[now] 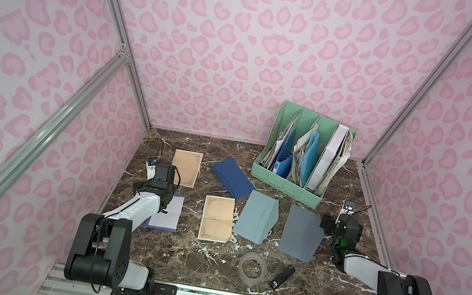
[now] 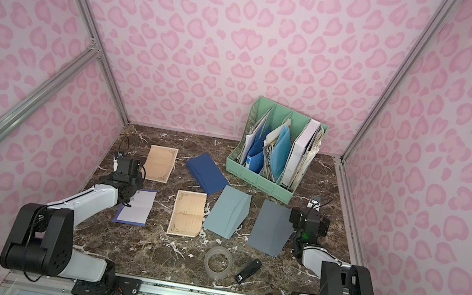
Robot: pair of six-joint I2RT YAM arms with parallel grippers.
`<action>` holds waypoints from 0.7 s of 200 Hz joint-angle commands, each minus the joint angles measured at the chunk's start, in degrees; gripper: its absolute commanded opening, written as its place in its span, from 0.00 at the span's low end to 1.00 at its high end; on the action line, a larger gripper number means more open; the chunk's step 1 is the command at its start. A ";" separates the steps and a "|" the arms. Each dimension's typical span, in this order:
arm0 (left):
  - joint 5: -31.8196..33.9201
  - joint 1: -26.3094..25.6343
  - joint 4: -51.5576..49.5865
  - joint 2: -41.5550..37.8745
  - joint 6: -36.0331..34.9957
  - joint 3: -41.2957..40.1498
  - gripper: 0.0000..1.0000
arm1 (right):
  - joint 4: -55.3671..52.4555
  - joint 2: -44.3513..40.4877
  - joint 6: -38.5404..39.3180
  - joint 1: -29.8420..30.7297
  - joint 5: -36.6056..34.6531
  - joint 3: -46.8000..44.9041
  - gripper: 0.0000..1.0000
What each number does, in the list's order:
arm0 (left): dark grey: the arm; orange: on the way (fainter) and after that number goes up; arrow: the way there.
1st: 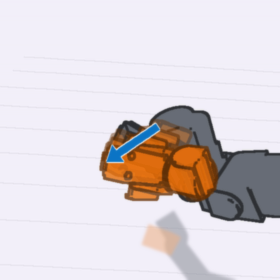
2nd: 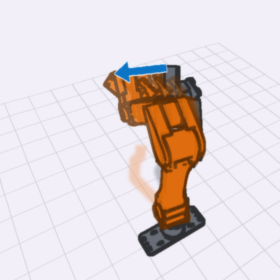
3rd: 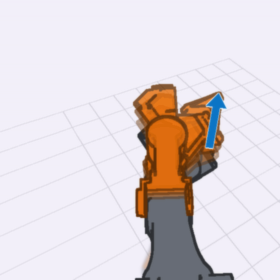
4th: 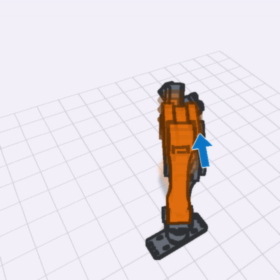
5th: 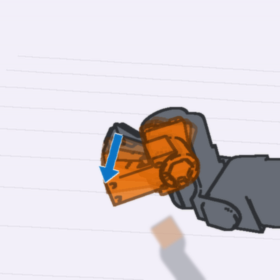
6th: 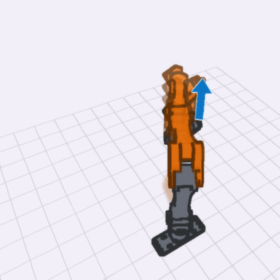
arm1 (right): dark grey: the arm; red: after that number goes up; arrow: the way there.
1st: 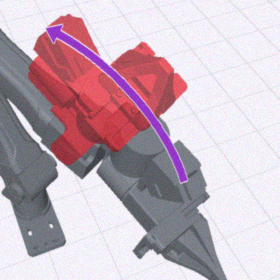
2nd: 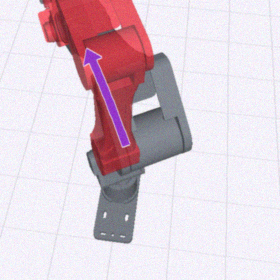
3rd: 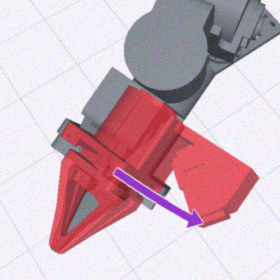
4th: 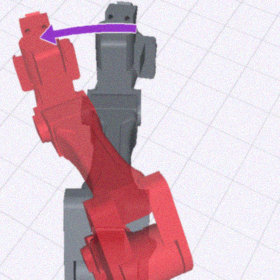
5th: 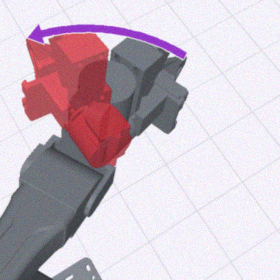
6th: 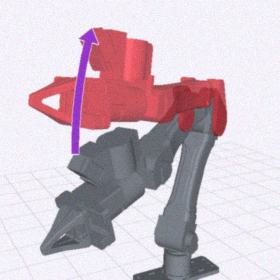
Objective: Take the letter paper out of the envelope
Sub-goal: Reset both arms
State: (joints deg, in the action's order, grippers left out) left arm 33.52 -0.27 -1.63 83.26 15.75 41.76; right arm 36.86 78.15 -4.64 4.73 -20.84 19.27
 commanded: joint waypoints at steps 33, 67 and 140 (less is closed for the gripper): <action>-10.36 0.89 11.62 4.27 -2.77 -0.04 0.99 | 14.28 5.28 3.06 -1.52 6.63 2.31 0.98; -13.83 1.29 17.22 5.68 -5.44 -1.21 0.98 | 19.11 10.40 0.55 -4.11 11.16 3.73 0.98; -14.76 -0.39 34.90 4.01 -8.57 -12.06 0.99 | 58.04 11.49 2.30 -3.51 11.48 -16.85 0.98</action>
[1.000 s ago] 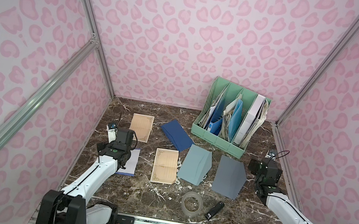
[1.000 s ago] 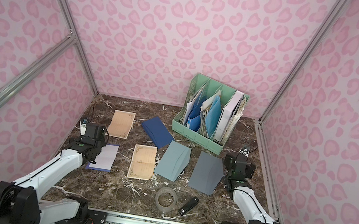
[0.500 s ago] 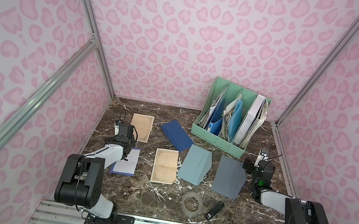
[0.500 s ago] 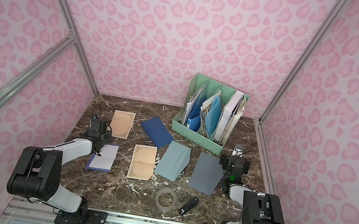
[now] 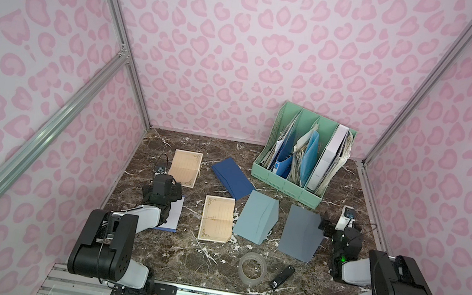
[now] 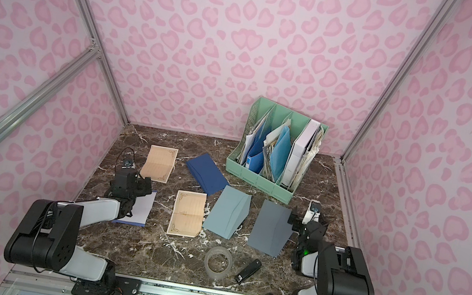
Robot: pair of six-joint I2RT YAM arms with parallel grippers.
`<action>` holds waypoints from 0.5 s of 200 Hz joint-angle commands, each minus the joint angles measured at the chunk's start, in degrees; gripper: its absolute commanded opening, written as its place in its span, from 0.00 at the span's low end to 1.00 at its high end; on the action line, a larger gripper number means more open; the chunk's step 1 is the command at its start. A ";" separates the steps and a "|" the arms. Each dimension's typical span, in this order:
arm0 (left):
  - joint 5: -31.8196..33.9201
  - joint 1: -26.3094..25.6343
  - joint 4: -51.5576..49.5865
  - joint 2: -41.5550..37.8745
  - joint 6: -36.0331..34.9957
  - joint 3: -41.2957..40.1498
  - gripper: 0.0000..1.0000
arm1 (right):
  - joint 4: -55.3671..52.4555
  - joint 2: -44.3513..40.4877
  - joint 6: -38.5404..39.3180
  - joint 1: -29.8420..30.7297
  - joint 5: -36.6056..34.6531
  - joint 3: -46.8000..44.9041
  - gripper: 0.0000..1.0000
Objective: Take the letter paper out of the envelope
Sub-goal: Reset both arms
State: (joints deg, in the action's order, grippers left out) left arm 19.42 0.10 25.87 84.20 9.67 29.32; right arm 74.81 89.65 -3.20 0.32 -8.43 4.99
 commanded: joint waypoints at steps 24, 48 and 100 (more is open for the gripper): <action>0.01 -1.65 6.75 2.88 -2.74 0.37 0.99 | 17.70 0.64 1.04 1.07 -1.60 -0.63 0.98; -1.80 -0.73 6.60 3.02 -2.51 0.54 0.99 | 8.29 0.08 0.29 1.06 -3.02 3.96 0.98; -3.84 0.05 6.65 2.48 -2.44 0.14 0.99 | 4.97 0.35 0.03 1.18 -3.78 5.92 0.98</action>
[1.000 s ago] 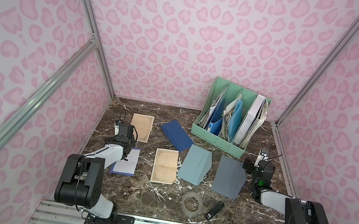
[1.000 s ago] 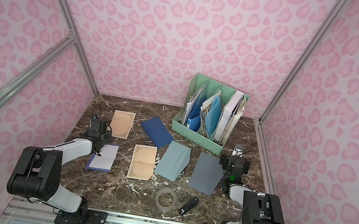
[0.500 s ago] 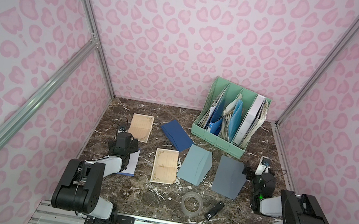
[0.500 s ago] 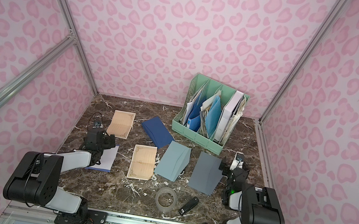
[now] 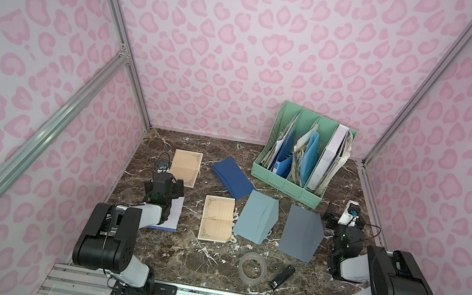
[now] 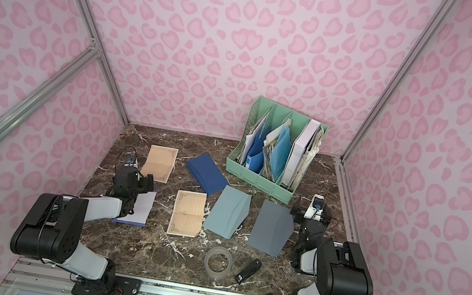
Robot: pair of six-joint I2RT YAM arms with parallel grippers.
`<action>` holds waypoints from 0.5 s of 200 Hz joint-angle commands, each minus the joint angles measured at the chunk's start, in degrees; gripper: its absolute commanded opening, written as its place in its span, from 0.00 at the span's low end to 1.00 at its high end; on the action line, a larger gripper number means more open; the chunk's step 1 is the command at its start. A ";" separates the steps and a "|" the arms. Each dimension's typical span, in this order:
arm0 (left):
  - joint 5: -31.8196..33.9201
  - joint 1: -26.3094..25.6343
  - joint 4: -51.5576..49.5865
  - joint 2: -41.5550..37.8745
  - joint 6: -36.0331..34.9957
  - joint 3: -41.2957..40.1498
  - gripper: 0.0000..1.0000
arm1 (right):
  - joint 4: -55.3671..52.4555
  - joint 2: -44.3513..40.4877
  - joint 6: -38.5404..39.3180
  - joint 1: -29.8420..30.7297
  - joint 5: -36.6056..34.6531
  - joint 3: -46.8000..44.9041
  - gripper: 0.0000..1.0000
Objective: Take the letter paper out of the envelope
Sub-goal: Reset both arms
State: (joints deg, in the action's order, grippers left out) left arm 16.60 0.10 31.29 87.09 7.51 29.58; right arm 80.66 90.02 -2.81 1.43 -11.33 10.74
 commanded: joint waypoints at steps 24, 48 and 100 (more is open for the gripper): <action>-0.86 -0.05 1.19 -0.42 -0.26 -0.12 0.99 | -0.25 -0.28 -0.27 0.01 -0.78 -0.33 0.98; -0.86 -0.01 1.23 -0.37 -0.25 -0.11 0.99 | -0.33 -0.41 -0.31 0.01 -0.73 -0.32 0.98; -0.78 -0.03 1.23 -0.35 -0.28 -0.07 0.99 | -5.23 -1.85 -0.70 0.03 -0.80 0.87 0.98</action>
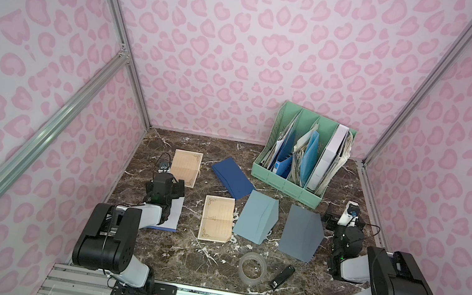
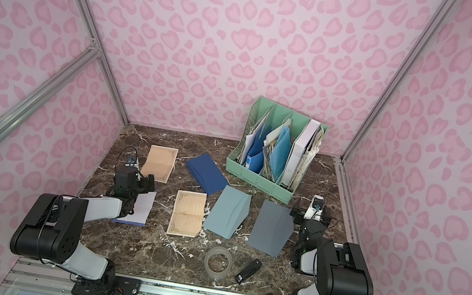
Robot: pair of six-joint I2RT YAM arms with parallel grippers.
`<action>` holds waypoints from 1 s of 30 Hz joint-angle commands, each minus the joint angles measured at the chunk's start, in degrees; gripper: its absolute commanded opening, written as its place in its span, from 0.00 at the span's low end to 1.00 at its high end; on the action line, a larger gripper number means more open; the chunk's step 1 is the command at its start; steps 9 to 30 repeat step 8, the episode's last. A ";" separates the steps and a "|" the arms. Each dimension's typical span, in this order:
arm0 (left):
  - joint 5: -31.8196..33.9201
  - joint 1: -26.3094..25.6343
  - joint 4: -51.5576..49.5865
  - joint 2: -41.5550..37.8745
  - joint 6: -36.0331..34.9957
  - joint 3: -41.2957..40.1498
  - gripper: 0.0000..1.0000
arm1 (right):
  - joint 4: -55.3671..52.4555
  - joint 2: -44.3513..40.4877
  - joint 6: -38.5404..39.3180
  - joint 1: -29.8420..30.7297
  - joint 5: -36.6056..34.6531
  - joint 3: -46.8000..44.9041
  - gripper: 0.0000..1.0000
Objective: Take the letter paper out of the envelope
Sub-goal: Reset both arms
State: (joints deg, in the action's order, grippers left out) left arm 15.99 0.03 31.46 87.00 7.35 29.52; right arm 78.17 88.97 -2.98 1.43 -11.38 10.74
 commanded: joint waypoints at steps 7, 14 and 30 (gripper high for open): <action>-0.21 -0.02 1.41 0.03 -0.15 -0.05 0.99 | 2.29 0.71 -0.09 0.04 -0.62 -0.44 0.98; -0.13 0.03 1.36 -0.13 -0.19 -0.12 0.99 | 2.28 0.68 -0.09 0.00 -0.64 -0.39 0.98; -0.13 0.03 1.36 -0.13 -0.19 -0.12 0.99 | 2.28 0.68 -0.09 0.00 -0.64 -0.39 0.98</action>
